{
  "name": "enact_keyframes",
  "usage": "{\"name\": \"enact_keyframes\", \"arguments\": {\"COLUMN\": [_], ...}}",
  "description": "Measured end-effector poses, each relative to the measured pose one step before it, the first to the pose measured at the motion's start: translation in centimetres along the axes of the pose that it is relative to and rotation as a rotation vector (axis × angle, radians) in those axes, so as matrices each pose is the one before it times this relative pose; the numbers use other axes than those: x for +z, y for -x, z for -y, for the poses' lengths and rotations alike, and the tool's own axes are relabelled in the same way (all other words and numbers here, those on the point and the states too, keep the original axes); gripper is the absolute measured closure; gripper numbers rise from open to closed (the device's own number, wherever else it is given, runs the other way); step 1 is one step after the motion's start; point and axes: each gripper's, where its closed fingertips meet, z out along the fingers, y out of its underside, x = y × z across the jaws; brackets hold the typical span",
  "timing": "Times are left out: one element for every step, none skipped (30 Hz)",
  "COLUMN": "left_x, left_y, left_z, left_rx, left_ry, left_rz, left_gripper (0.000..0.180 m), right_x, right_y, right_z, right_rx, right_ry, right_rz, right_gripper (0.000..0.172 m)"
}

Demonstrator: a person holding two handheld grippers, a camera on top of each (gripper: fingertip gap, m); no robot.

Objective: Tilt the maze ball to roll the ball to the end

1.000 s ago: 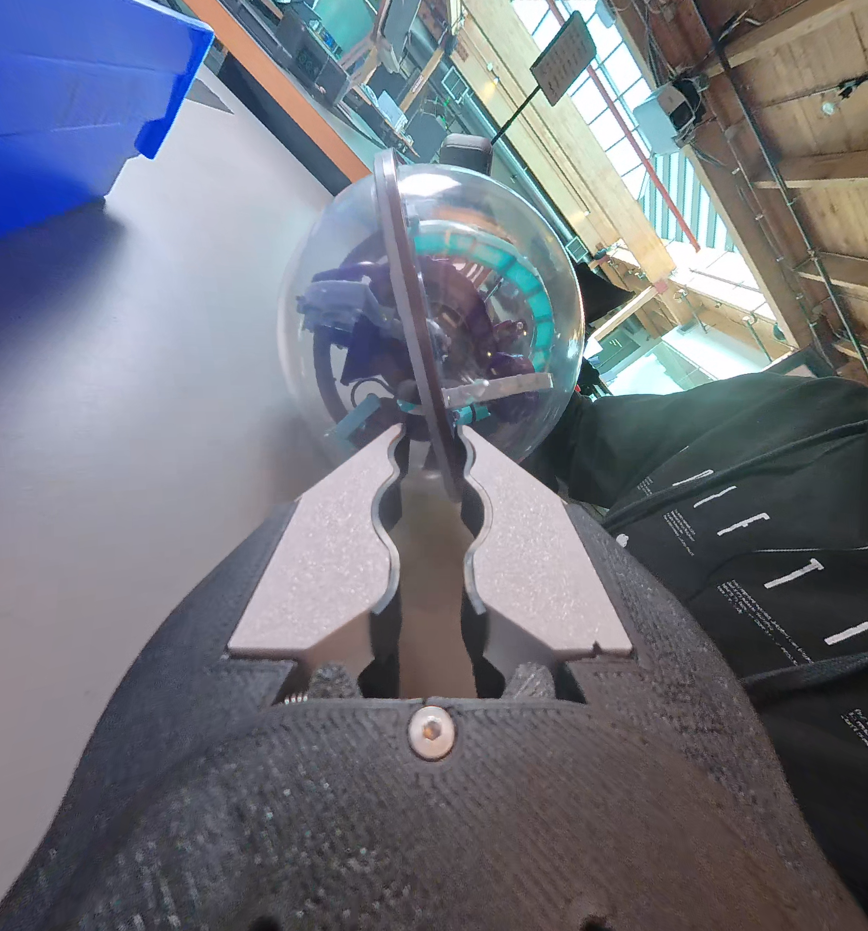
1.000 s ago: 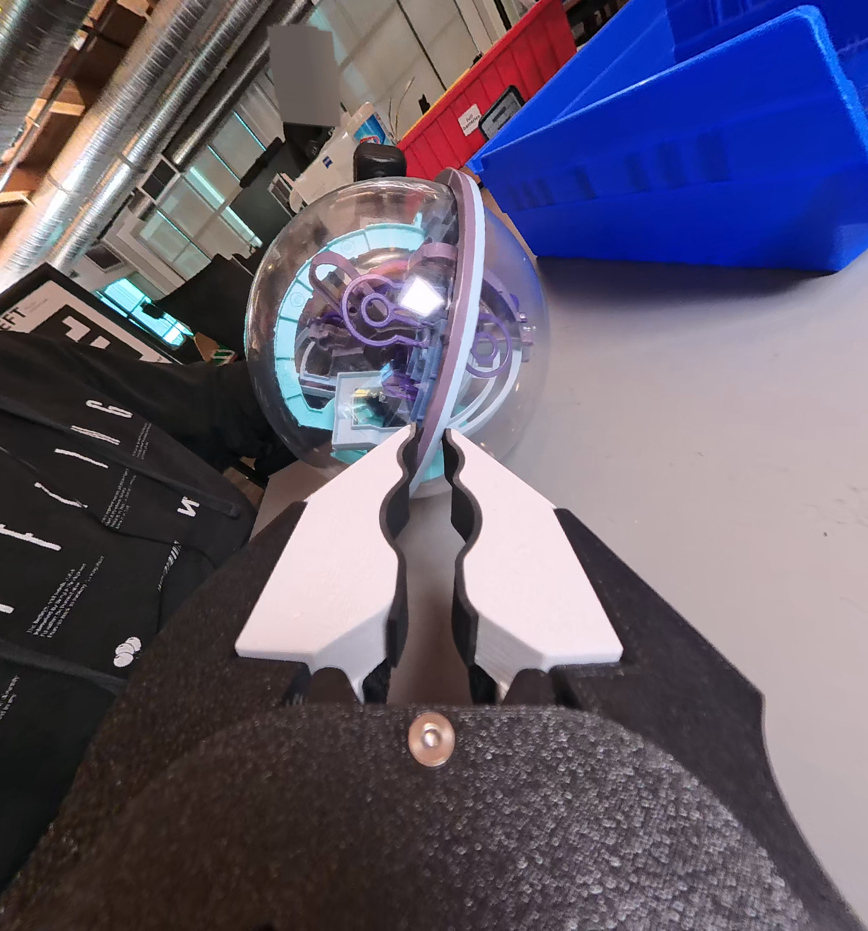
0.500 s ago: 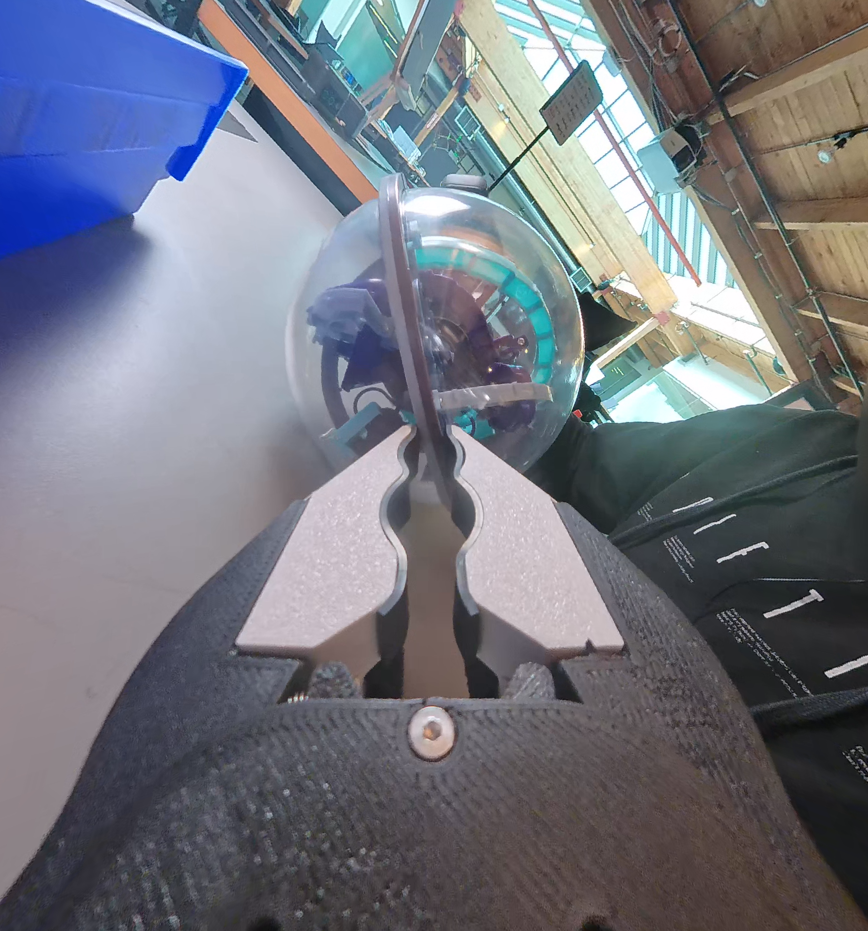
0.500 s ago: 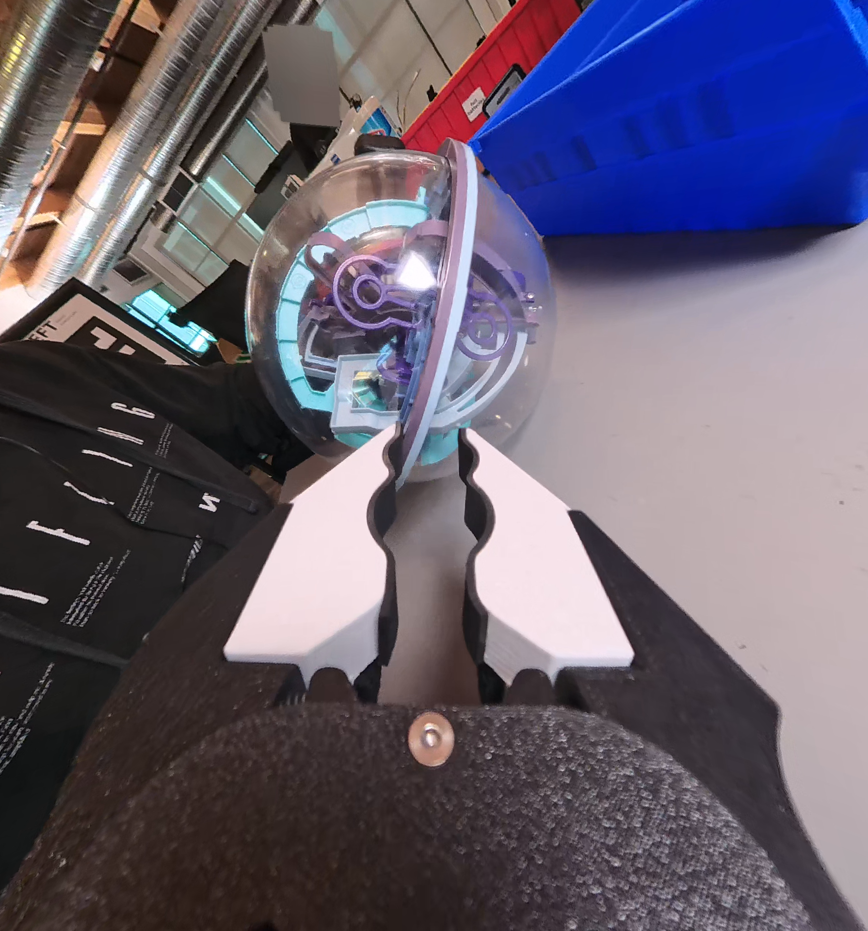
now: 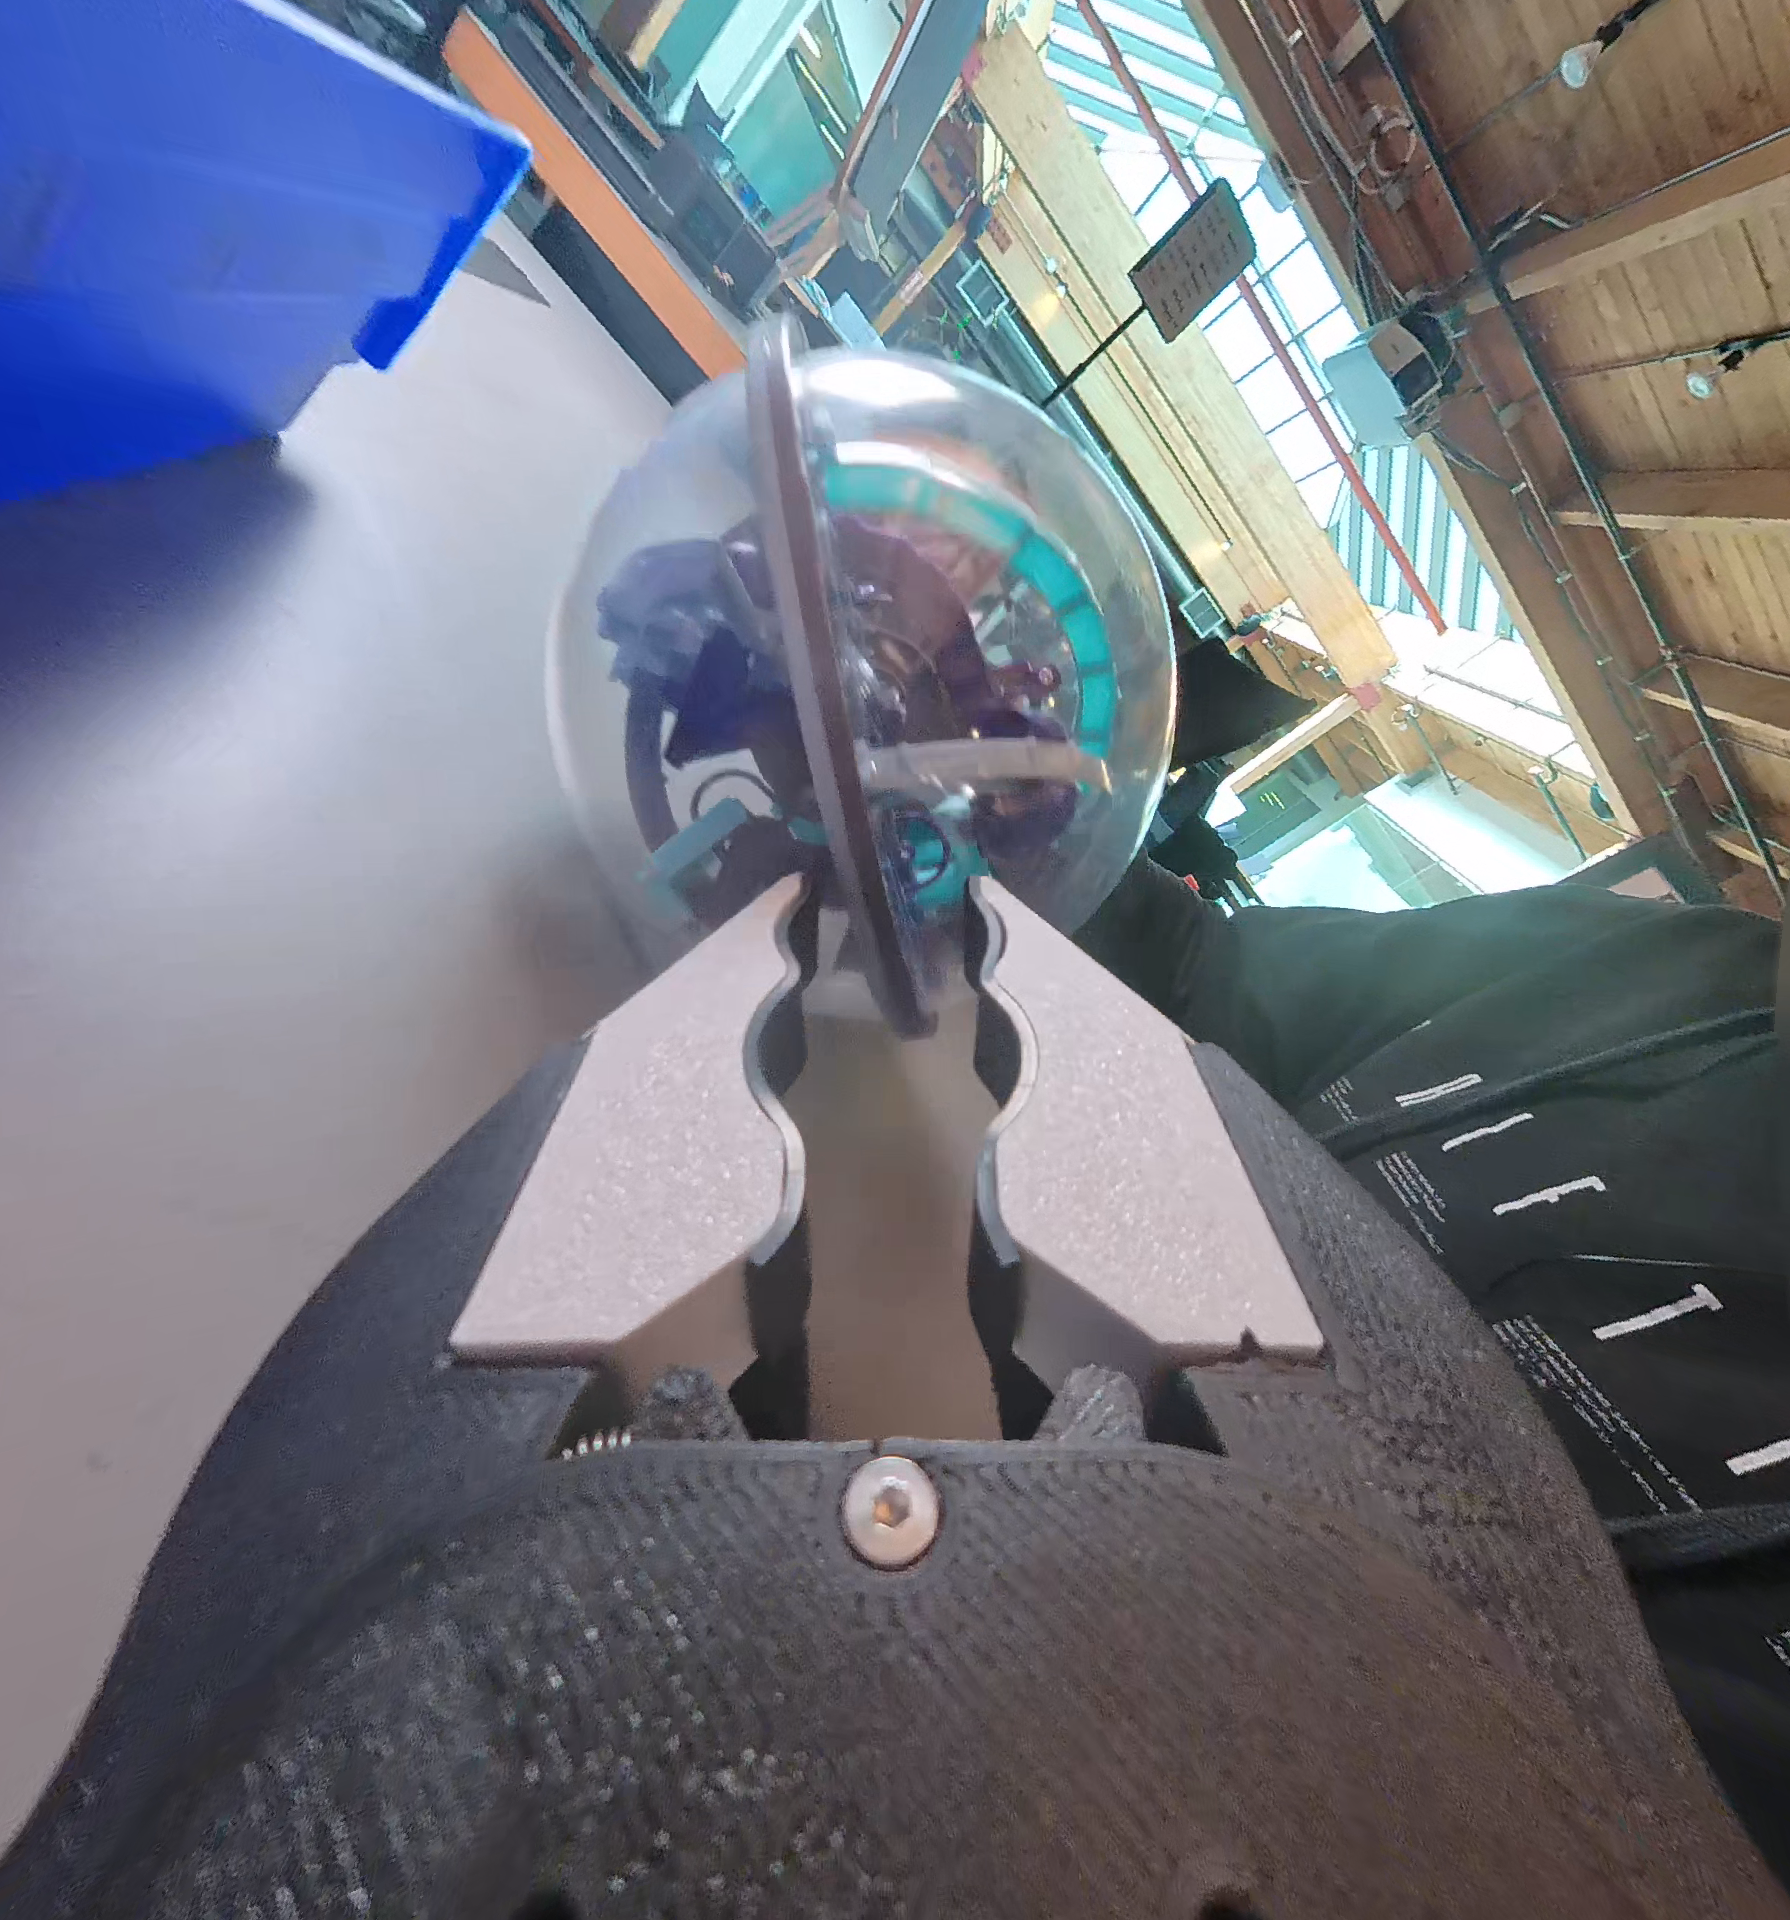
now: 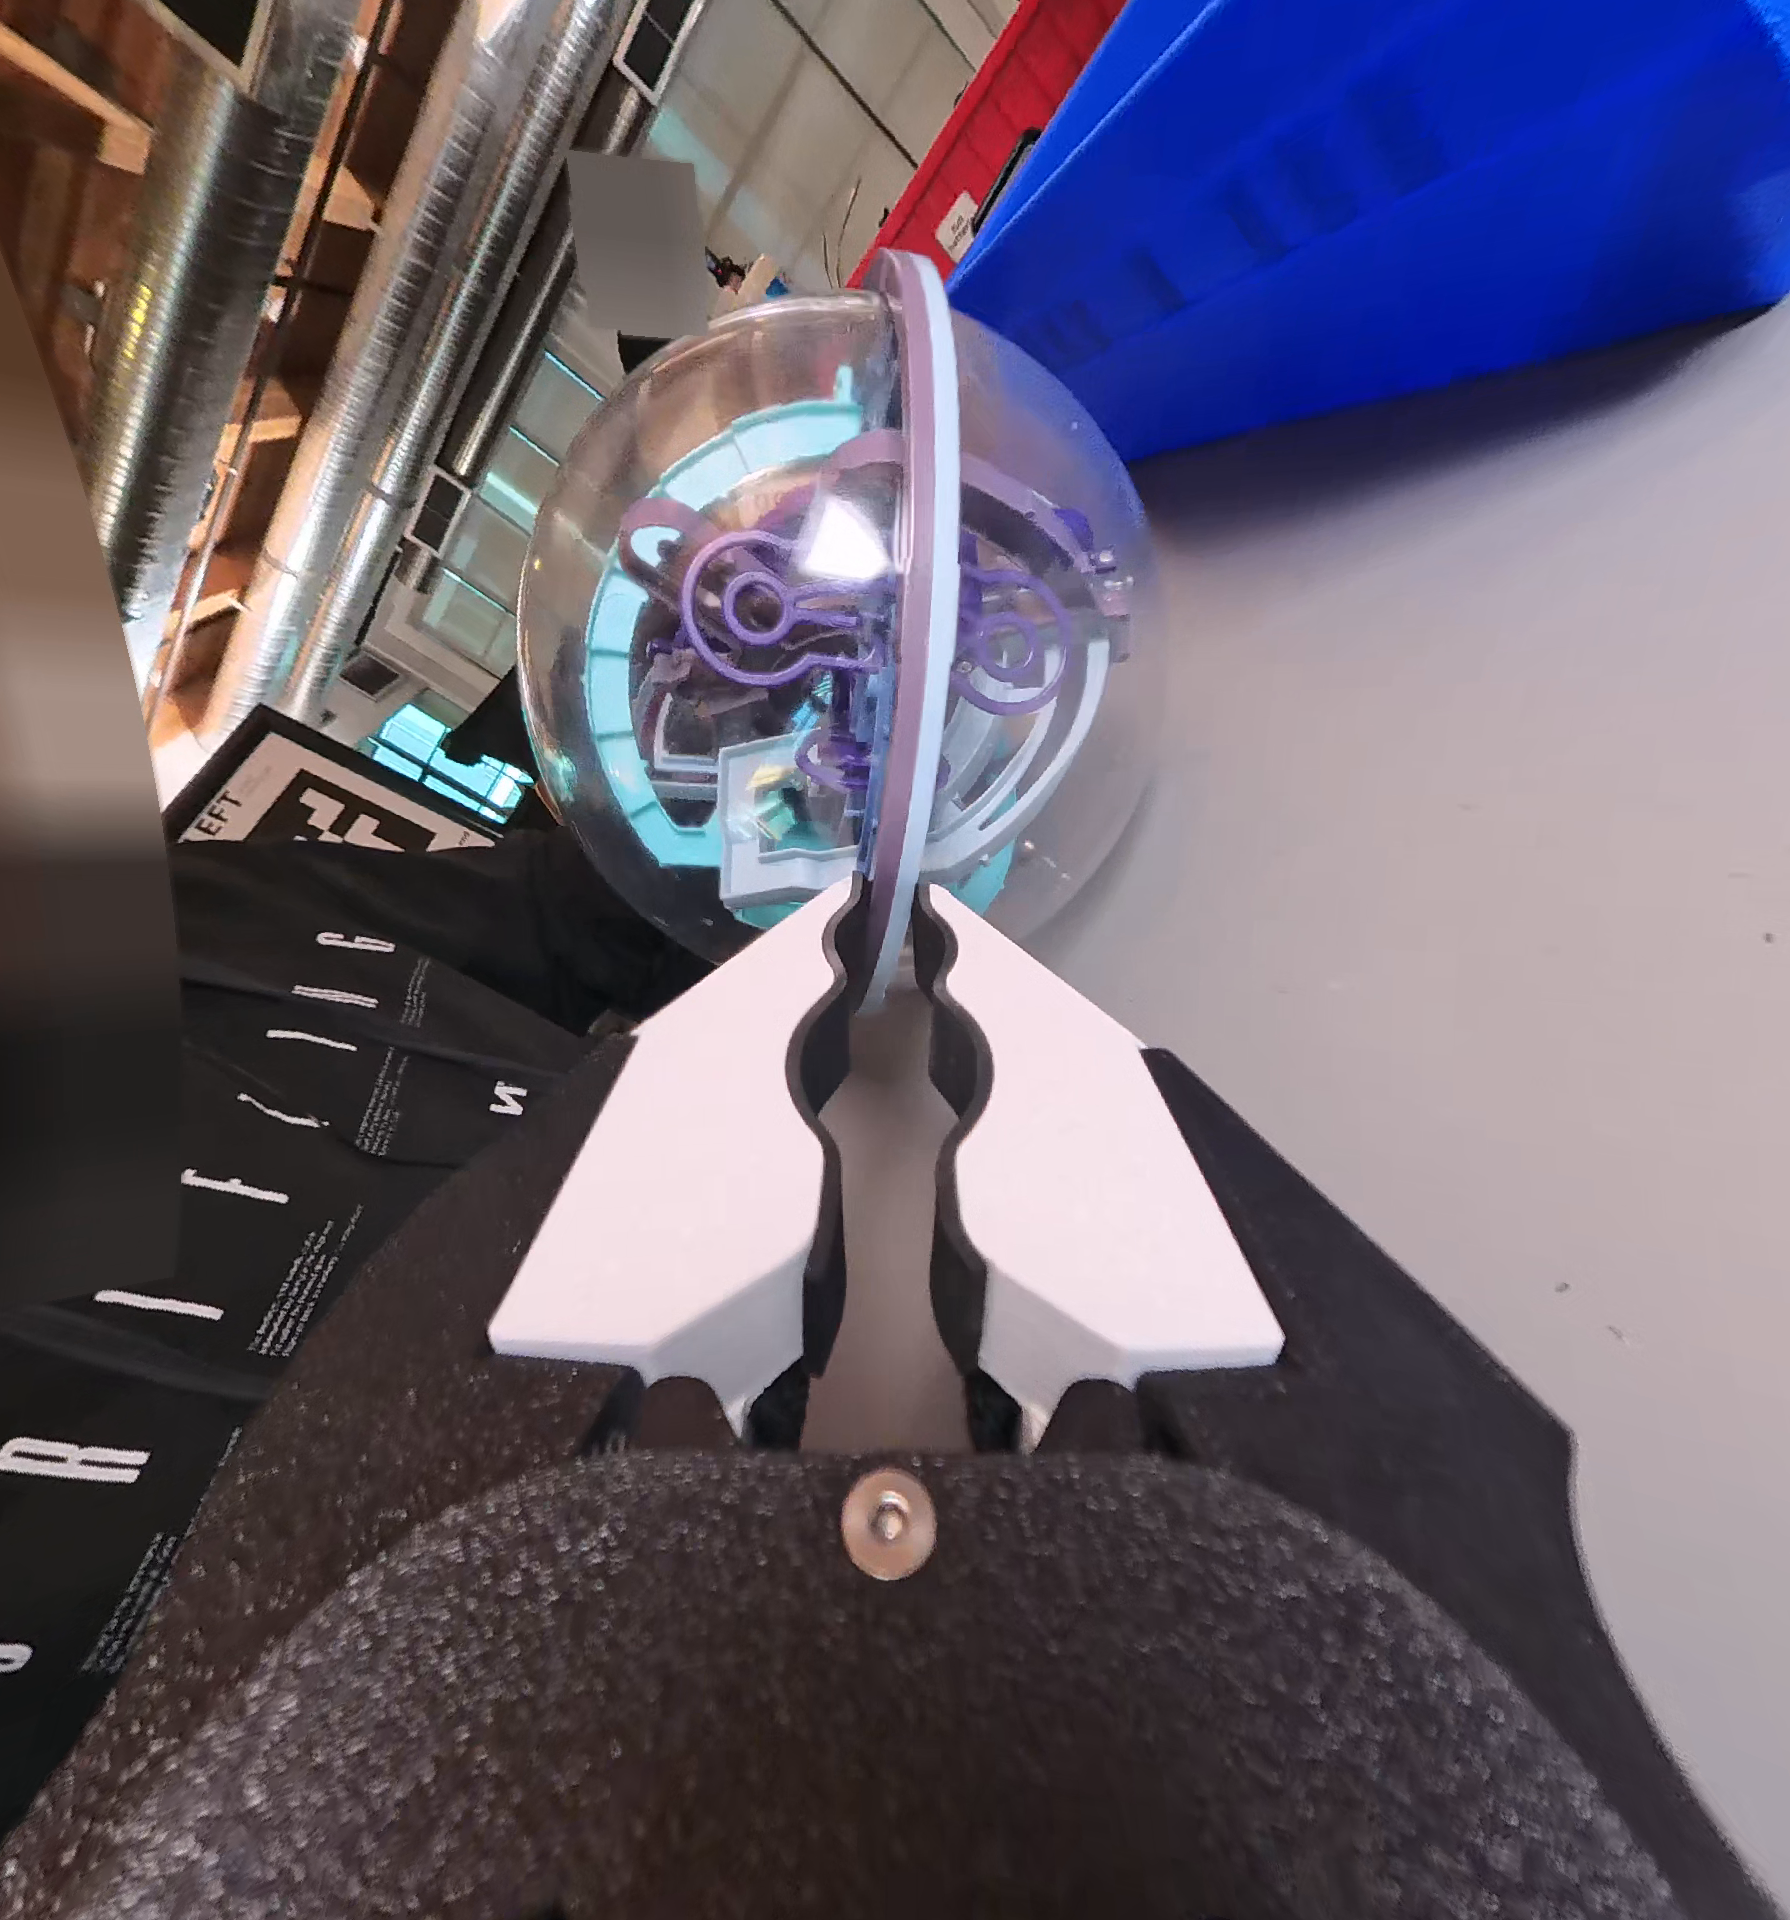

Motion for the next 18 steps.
{"name": "enact_keyframes", "arguments": {"left_x": [0.099, 0.12, 0.164, 0.193, 0.229, 0.186, 0.101, 0.033, 0.03, -0.002, 0.001, 0.002, 0.001, 0.022, 0.022, 0.027, 0.045, 0.053], "left_y": [-0.068, -0.005, 0.152, 0.265, 0.19, 0.174, 0.242, 0.186, 0.141, 0.138, 0.079, 0.011, 0.003, -0.028, -0.054, -0.037, -0.102, -0.087], "left_z": [-0.34, -0.281, -0.277, -0.266, -0.212, 0.0, 0.17, 0.161, 0.126, 0.163, 0.2, 0.15, 0.083, -0.012, -0.053, -0.054, -0.081, -0.083], "left_rx": [-0.0085, -0.0028, 0.0019, 0.0052, 0.0075, 0.0103, 0.0096, 0.0009, -0.0091, -0.0096, -0.0056, 0.0002, 0.0007, 0.0016, 0.0033, 0.0076, 0.0096, 0.012], "left_ry": [0.0103, 0.0051, 0.0068, 0.0099, 0.0111, -0.0009, -0.0109, -0.0102, -0.0071, -0.0104, -0.012, -0.0096, -0.0054, 0.0007, 0.0032, 0.0021, 0.0051, 0.0059], "left_rz": [-0.0058, 0.0014, 0.0134, 0.0209, 0.0174, 0.0184, 0.0216, 0.0122, 0.0035, 0.0028, 0.0035, 0.001, 0.001, -0.0014, -0.0008, 0.0015, -0.0017, -0.0013], "left_gripper": [0.153, 0.153, 0.154, 0.157, 0.16, 0.16, 0.161, 0.163, 0.165, 0.167, 0.17, 0.171, 0.171, 0.171, 0.171, 0.171, 0.172, 0.172], "right_x": [-0.018, -0.007, 0.004, 0.022, 0.051, 0.055, 0.05, 0.001, -0.016, -0.003, 0.003, 0.014, -0.001, -0.013, -0.023, -0.028, -0.034, -0.036], "right_y": [-0.069, -0.041, -0.001, -0.007, -0.045, -0.071, -0.022, 0.025, 0.038, 0.021, -0.028, -0.019, 0.01, -0.015, -0.046, -0.043, -0.063, -0.057], "right_z": [0.019, -0.004, -0.03, -0.038, -0.066, -0.077, -0.047, 0.012, 0.011, -0.015, -0.019, -0.039, -0.031, -0.039, -0.062, -0.089, -0.113, -0.091], "right_rx": [0.0093, 0.0055, 0.0005, -0.0018, -0.0027, -0.0043, -0.0055, -0.0064, -0.0053, -0.0036, -0.0016, -0.0003, -0.0011, -0.0038, -0.0074, -0.0099, -0.0102, -0.0091], "right_ry": [-0.0035, -0.0022, -0.0003, 0.0017, 0.0036, 0.0047, 0.0028, -0.0017, -0.0023, -0.0003, 0.0009, 0.0022, 0.0022, 0.0026, 0.004, 0.0069, 0.0075, 0.0063], "right_rz": [-0.0027, -0.002, -0.0014, -0.0025, -0.0053, -0.0071, -0.0046, -0.0012, -0.0003, -0.0006, -0.0026, -0.0011, 0.0011, -0.0023, -0.0048, -0.0055, -0.007, -0.0057], "right_gripper": [0.166, 0.166, 0.166, 0.166, 0.166, 0.166, 0.166, 0.166, 0.166, 0.166, 0.166, 0.166, 0.166, 0.166, 0.166, 0.166, 0.166, 0.166]}}
